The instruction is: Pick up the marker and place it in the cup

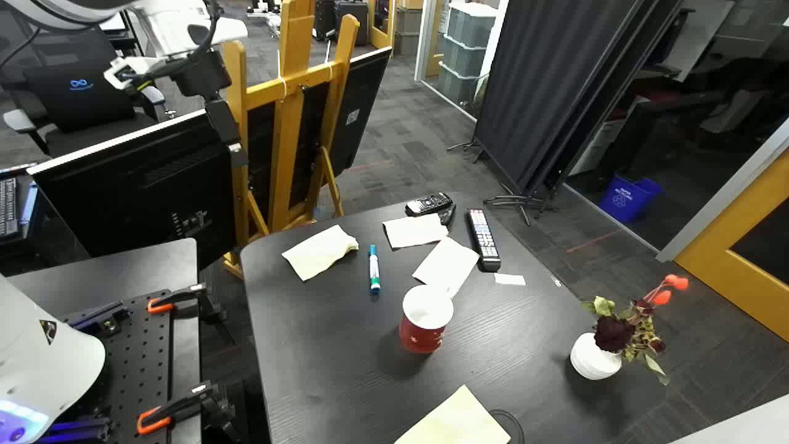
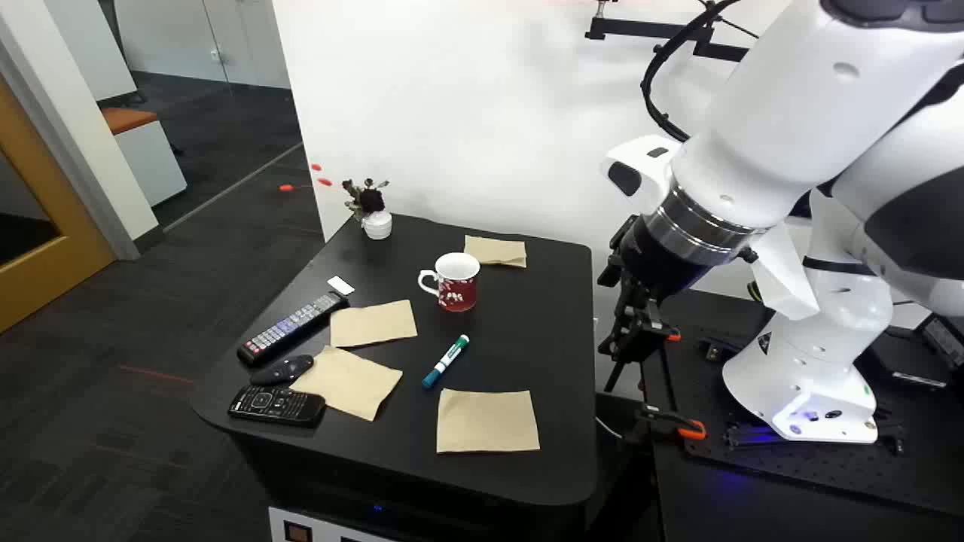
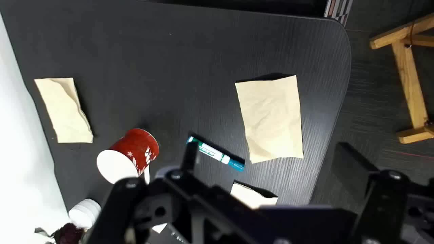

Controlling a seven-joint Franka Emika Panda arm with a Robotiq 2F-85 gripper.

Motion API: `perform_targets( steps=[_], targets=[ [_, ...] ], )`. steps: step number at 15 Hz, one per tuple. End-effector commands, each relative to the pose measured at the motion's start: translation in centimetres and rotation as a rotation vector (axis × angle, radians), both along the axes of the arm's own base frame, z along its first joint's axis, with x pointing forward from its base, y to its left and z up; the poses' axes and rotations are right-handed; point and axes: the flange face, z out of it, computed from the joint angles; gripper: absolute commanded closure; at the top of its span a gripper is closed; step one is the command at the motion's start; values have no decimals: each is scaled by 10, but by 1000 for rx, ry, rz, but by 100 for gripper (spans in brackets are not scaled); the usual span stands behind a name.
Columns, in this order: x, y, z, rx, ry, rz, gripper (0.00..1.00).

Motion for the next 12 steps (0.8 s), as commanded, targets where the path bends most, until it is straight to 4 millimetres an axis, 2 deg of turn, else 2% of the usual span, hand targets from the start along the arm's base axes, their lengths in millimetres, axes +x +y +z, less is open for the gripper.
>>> perform_targets(
  steps=[1, 8, 12],
  targets=[
    [0, 0, 1, 0, 1, 0, 0],
    [2, -1, 0, 7, -2, -9, 0],
    [13, -16, 0, 20, -23, -109, 0]
  ],
)
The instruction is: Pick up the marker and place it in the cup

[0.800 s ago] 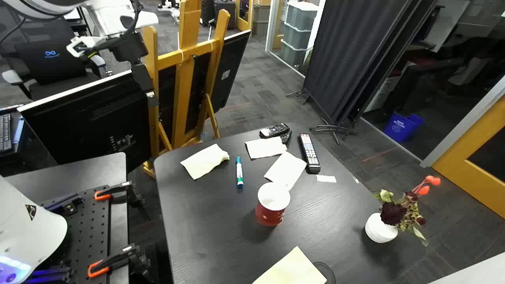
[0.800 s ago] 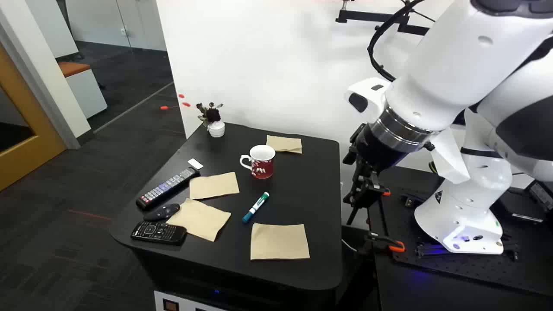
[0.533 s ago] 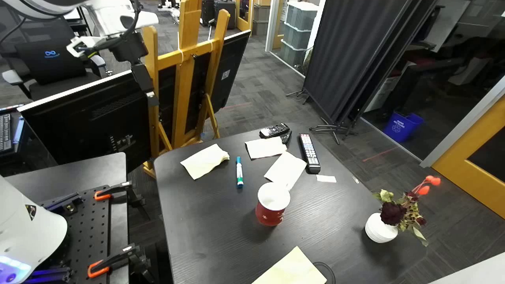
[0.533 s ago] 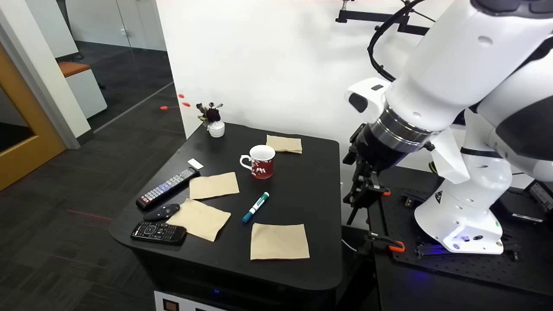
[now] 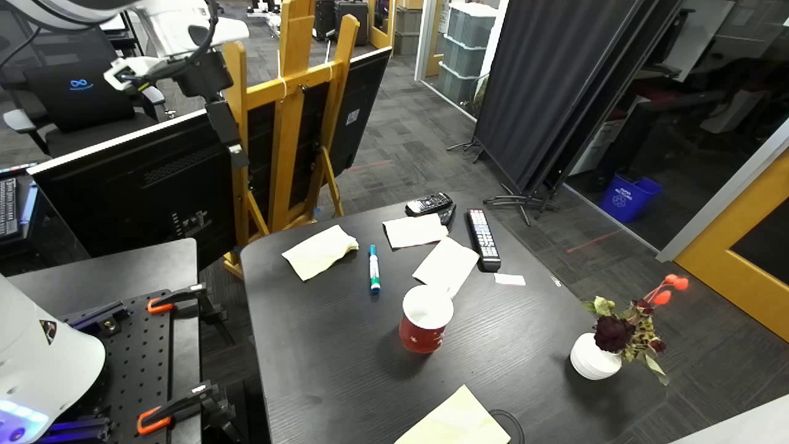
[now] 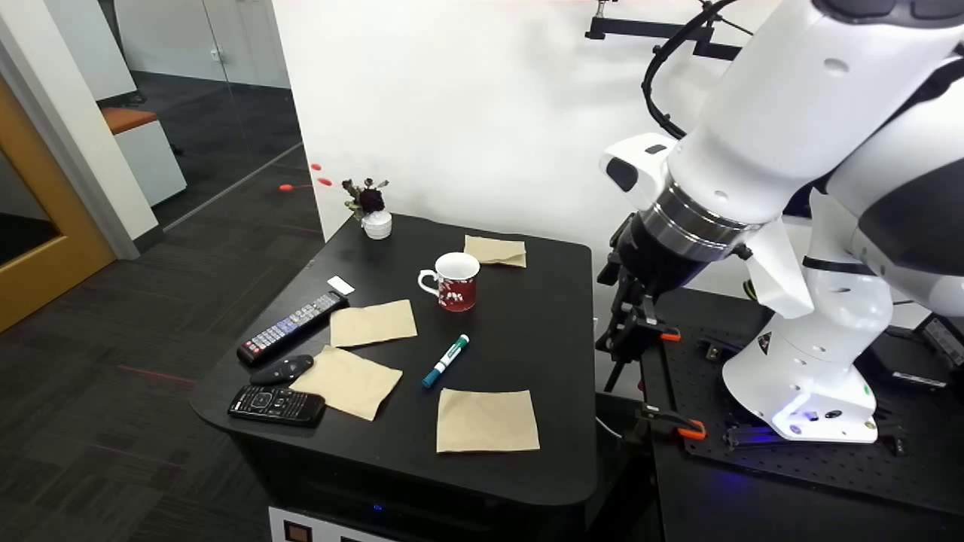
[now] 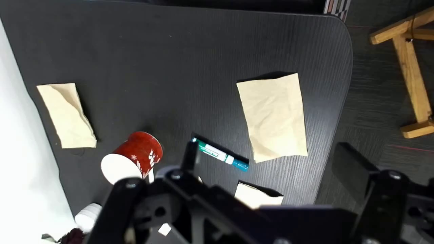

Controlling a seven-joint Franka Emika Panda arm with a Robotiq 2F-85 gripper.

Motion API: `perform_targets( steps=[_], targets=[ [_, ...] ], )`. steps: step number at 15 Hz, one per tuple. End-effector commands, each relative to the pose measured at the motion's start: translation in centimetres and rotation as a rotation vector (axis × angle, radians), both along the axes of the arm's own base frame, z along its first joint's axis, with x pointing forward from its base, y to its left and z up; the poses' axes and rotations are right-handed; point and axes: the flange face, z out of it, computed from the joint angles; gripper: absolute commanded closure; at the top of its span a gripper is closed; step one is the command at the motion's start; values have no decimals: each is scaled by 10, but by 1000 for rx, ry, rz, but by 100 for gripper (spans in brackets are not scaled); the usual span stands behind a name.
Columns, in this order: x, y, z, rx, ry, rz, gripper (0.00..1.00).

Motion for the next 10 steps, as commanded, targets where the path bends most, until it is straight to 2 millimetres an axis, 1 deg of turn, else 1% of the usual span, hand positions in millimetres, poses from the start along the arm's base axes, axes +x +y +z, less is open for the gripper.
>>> perform_targets(
  steps=[1, 7, 10],
  targets=[
    [14, -17, 0, 15, -22, -104, 0],
    [49, -57, -12, 69, -56, -347, 0],
    [67, -70, -23, 108, -89, -465, 0]
  ],
)
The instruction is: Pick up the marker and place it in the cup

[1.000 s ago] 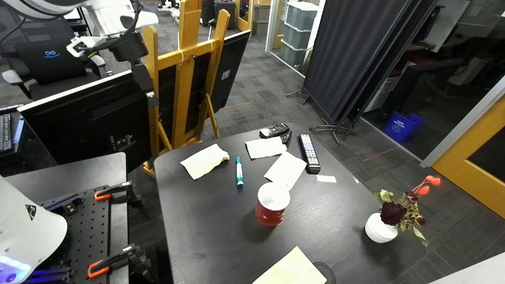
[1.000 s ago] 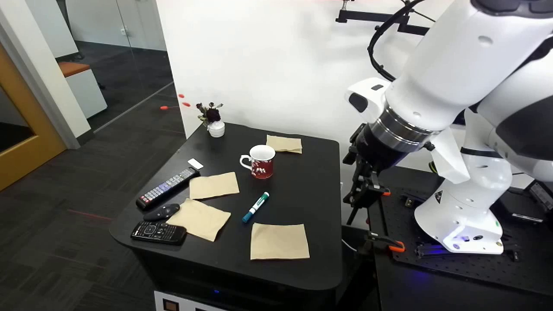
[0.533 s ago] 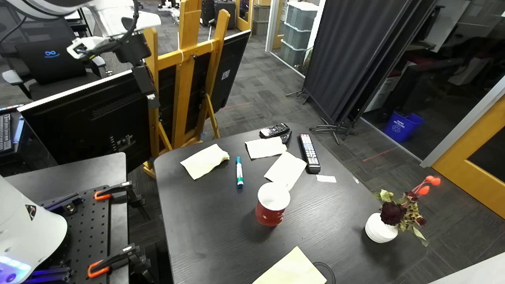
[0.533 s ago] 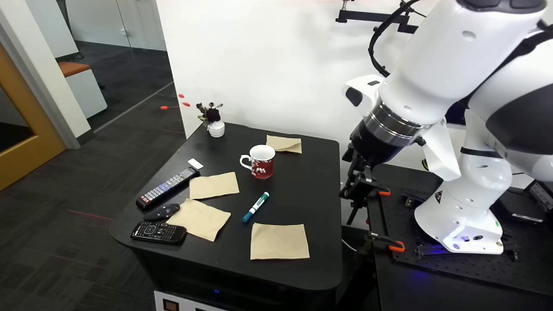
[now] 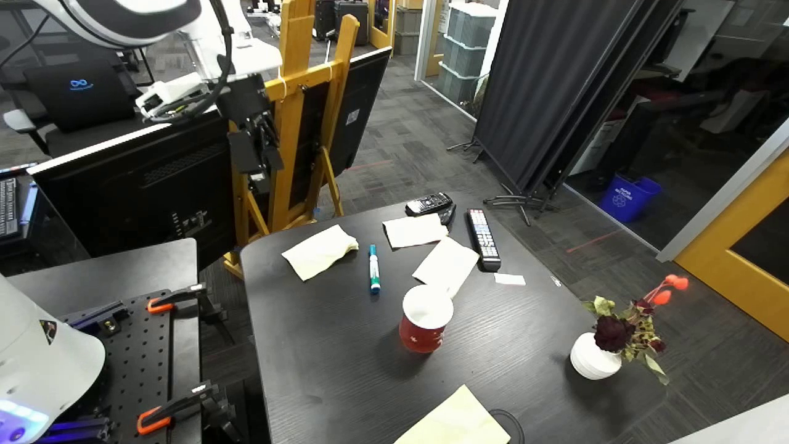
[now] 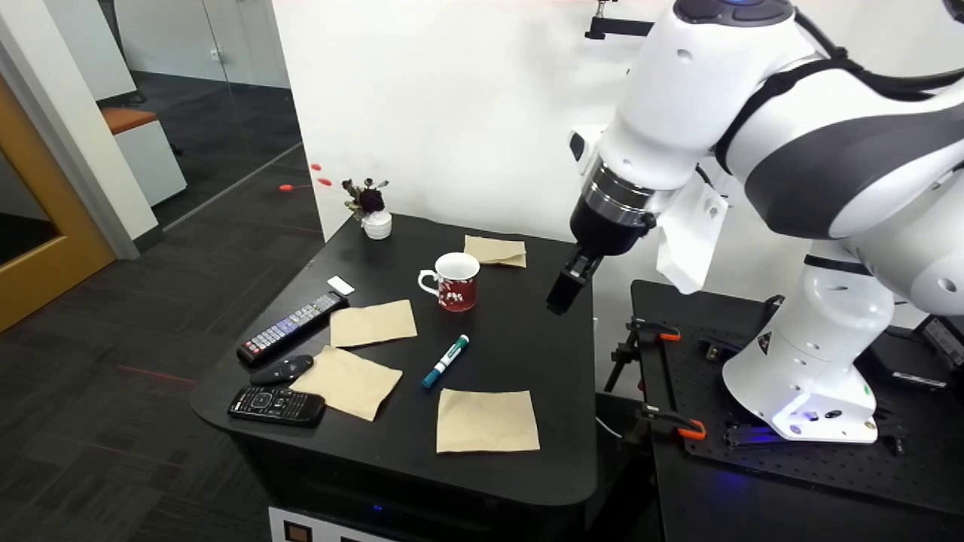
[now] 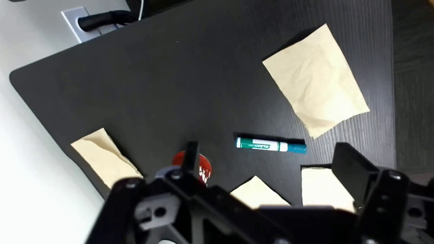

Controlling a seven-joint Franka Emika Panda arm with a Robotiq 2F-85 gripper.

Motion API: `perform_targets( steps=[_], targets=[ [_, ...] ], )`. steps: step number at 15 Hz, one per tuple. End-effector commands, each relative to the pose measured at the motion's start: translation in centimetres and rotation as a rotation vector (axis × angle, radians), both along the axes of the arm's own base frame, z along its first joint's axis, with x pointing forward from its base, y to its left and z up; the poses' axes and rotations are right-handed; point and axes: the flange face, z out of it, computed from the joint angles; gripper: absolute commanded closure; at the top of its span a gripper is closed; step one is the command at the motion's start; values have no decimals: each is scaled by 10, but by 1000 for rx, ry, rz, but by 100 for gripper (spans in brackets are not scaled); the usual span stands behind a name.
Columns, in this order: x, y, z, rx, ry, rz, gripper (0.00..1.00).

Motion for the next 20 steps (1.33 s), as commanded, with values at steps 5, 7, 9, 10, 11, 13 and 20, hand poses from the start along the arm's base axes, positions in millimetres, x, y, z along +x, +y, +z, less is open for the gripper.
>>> perform_targets(
  steps=[5, 7, 9, 10, 11, 13, 20],
  targets=[
    [54, -15, -31, 67, -89, -304, 0],
    [67, -16, -40, 79, -105, -395, 0],
    [81, -17, -48, 95, -119, -496, 0],
    [88, -18, -53, 106, -126, -549, 0],
    [95, -19, -56, 115, -133, -602, 0],
    [108, -24, -63, 140, -162, -706, 0],
    [149, -43, -97, 235, -214, -956, 0]
  ],
)
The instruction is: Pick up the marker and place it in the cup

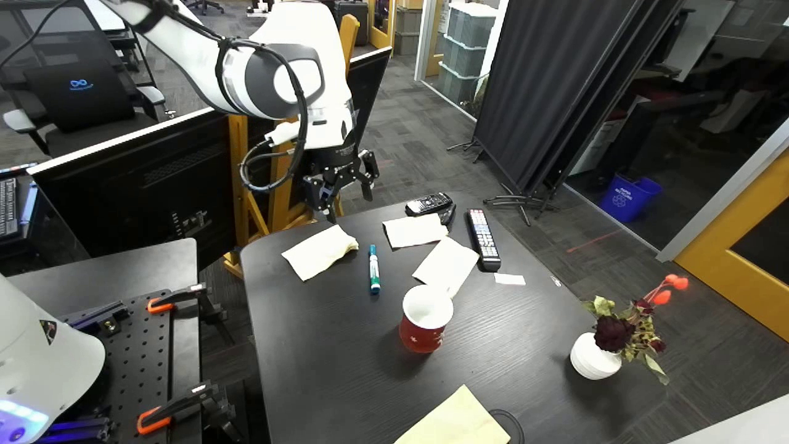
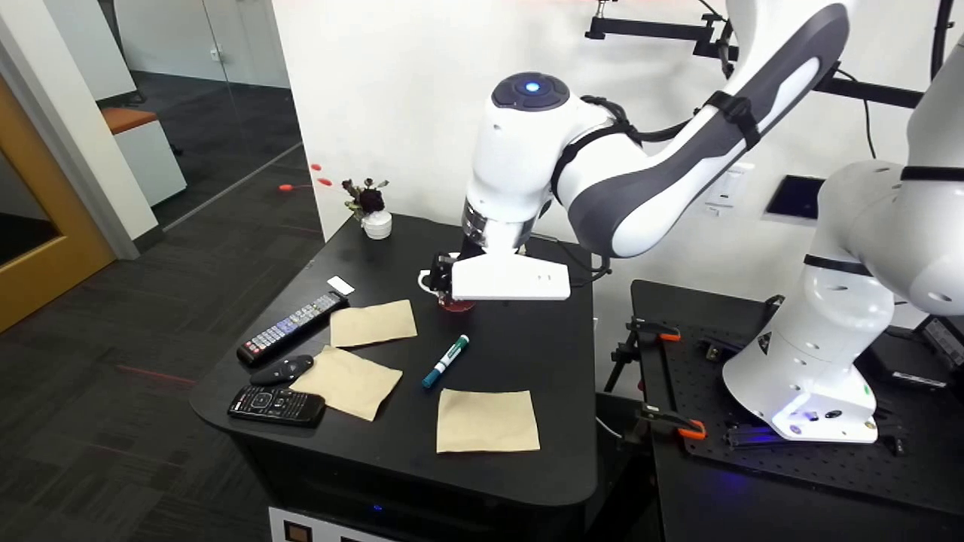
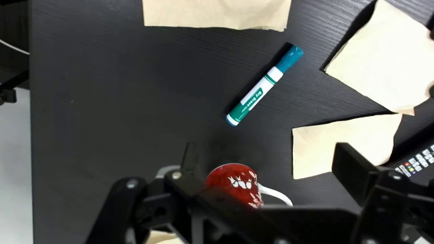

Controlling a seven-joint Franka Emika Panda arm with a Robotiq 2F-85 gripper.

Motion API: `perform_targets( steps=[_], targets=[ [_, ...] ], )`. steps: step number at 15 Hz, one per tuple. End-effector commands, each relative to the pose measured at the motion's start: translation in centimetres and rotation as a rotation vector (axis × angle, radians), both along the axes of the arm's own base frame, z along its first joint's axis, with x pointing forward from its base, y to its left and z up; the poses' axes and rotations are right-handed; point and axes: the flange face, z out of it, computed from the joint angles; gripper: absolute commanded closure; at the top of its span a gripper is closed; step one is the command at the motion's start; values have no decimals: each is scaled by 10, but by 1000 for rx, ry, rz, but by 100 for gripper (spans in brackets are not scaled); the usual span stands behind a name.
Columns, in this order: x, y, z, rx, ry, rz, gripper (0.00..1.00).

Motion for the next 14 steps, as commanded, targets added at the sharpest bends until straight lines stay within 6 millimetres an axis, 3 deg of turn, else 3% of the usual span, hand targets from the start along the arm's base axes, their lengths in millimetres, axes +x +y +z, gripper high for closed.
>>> perform_targets(
  steps=[1, 14],
  targets=[
    [25, -8, -20, 51, -31, -113, 0],
    [62, -27, -105, 154, 72, -343, 0]
  ],
)
